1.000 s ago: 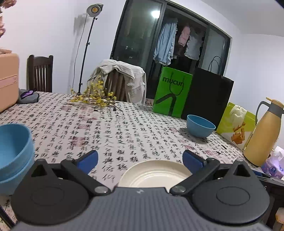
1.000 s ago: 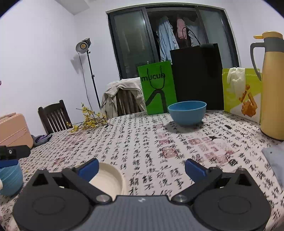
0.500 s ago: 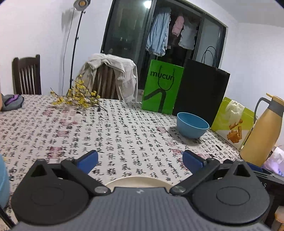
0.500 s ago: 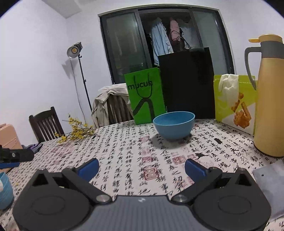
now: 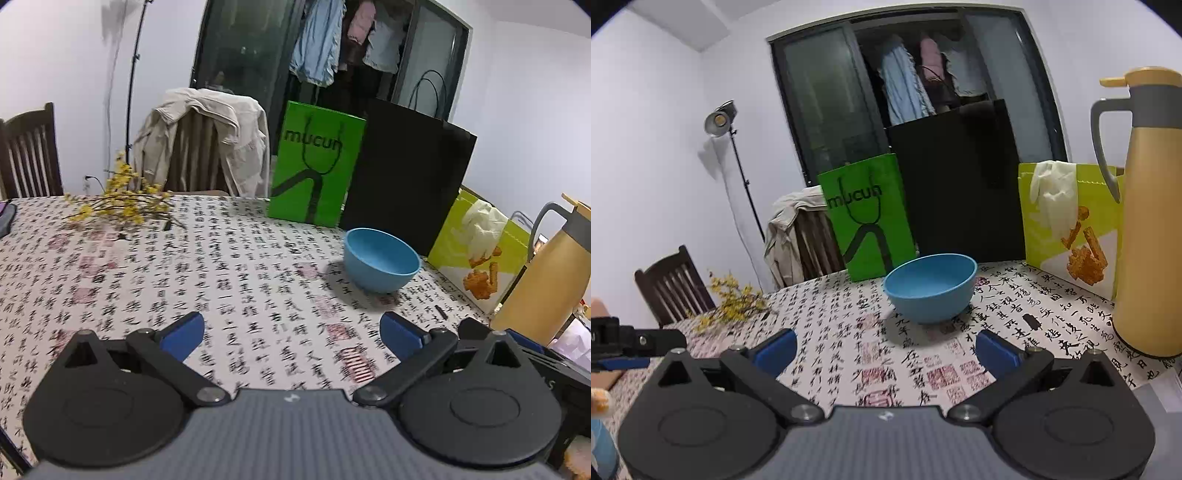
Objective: Organize plates and bowls
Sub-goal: 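Move both open grippers toward the last blue bowl beside the green bag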
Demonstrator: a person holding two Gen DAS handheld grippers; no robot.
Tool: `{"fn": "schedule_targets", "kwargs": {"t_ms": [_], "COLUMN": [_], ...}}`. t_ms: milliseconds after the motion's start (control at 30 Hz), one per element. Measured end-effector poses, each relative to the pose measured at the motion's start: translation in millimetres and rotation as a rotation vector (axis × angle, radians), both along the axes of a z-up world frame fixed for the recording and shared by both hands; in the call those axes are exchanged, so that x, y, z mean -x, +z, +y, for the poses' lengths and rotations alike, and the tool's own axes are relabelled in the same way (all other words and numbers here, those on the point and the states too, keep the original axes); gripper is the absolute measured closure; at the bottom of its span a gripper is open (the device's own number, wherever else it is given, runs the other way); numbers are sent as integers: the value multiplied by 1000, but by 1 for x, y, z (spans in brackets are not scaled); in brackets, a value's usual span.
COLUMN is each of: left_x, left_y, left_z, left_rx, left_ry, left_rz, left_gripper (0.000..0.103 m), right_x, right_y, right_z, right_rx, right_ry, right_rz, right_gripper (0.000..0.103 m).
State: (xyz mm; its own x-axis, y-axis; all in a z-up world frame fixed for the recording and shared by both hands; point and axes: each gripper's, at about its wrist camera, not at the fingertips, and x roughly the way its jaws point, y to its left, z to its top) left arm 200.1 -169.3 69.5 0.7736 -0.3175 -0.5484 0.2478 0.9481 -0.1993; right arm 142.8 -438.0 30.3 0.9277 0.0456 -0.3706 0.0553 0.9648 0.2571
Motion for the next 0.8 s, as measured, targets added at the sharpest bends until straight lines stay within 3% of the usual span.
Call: {"fn": "schedule_targets", "kwargs": {"t_ms": [267, 533, 800], "left_x": [-40, -101, -164], "left_y": [24, 41, 31], "left_z": [-42, -77, -112], "left_rx": [-8, 18, 8], "left_ry": [-32, 23, 100], "left_rz": [38, 80, 153], "left_gripper": [0, 0, 0], "right_x": [-36, -88, -152], "right_y": [15, 30, 31], "right_z": [-31, -63, -89], "right_rx": [-110, -167, -190], "right_ry": [-52, -149, -203], "right_rz": [24, 76, 147], "right_gripper": [0, 0, 0]}}
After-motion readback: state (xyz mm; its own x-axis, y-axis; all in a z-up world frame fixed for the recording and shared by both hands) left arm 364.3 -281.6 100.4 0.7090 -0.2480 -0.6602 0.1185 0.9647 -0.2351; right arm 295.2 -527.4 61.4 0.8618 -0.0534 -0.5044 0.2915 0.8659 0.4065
